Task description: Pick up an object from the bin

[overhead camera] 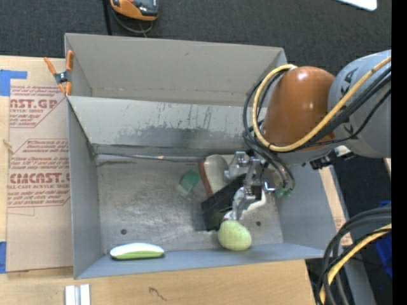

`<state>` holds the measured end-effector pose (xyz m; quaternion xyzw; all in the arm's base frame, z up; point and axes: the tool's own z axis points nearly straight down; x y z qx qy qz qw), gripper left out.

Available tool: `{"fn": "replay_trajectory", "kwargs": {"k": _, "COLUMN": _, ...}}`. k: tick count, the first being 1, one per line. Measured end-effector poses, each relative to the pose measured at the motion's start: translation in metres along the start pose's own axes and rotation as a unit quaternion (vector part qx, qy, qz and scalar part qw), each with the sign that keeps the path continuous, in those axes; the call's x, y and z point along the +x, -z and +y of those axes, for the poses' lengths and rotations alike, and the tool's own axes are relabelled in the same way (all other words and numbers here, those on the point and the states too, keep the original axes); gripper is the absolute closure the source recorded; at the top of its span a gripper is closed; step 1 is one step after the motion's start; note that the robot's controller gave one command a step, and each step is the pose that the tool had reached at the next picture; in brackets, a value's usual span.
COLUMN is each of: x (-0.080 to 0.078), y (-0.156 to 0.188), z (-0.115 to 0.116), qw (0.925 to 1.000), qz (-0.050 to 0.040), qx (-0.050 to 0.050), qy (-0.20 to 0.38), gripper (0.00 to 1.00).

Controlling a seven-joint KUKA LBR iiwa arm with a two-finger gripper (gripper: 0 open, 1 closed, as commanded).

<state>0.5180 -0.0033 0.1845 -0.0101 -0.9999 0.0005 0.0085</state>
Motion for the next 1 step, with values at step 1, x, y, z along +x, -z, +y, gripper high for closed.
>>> {"fn": "replay_trajectory", "kwargs": {"k": 1, "x": 0.0008, "y": 0.0627, "z": -0.0141, "qw": 0.9990, "qz": -0.0046, "qx": 0.000, "qy": 0.043, "gripper": 1.00}}
